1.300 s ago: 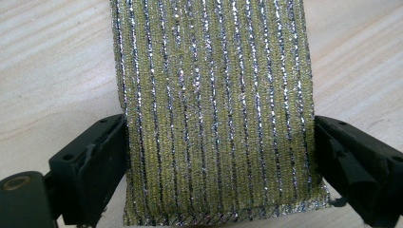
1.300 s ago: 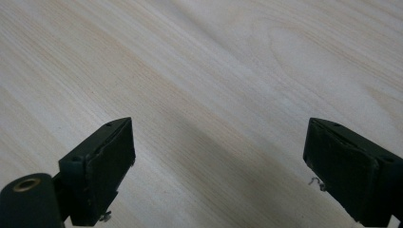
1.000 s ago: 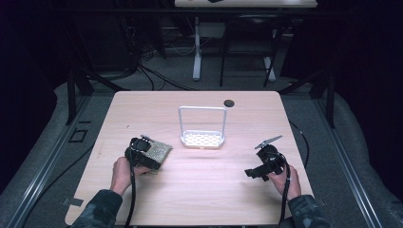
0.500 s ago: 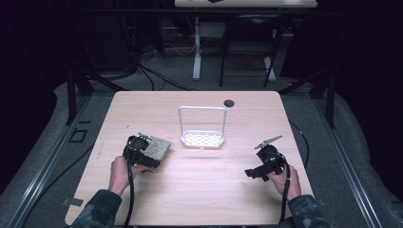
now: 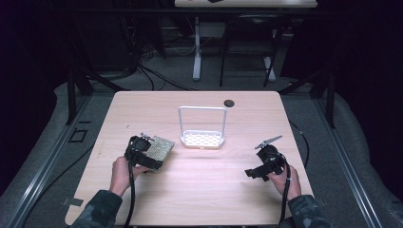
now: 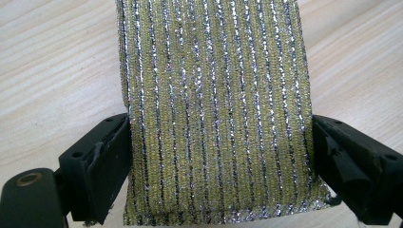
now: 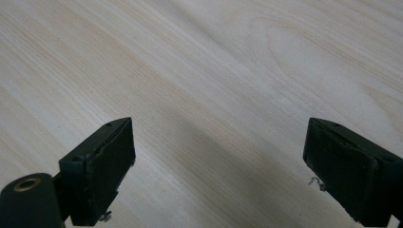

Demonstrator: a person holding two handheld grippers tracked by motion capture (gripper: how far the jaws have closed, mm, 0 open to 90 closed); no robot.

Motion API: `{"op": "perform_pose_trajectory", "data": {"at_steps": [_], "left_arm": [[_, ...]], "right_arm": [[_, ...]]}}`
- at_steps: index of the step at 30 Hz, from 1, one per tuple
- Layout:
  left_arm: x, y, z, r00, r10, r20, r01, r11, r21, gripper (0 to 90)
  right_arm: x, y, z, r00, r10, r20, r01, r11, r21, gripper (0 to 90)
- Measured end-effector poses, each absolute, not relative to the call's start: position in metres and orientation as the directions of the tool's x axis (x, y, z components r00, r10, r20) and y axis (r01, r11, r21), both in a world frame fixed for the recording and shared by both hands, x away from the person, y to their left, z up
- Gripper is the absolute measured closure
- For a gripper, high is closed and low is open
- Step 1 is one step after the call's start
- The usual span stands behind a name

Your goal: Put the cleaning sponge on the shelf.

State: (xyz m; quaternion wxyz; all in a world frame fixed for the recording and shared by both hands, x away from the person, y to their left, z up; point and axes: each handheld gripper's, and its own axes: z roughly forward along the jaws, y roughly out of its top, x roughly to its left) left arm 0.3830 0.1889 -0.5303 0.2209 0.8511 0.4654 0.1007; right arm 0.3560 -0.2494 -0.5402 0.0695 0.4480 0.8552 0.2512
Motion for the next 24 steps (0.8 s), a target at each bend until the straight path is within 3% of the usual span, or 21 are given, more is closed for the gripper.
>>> {"op": "perform_pose_trajectory", "data": {"at_steps": [24], "left_arm": [[0.374,0.164,-0.528,0.613,0.790,-0.030,0.700,-0.526,0.483,10.5]], "right_arm": [[0.355,-0.248,-0.540,-0.585,0.804,0.111,0.735,0.467,0.491,9.5]]}}
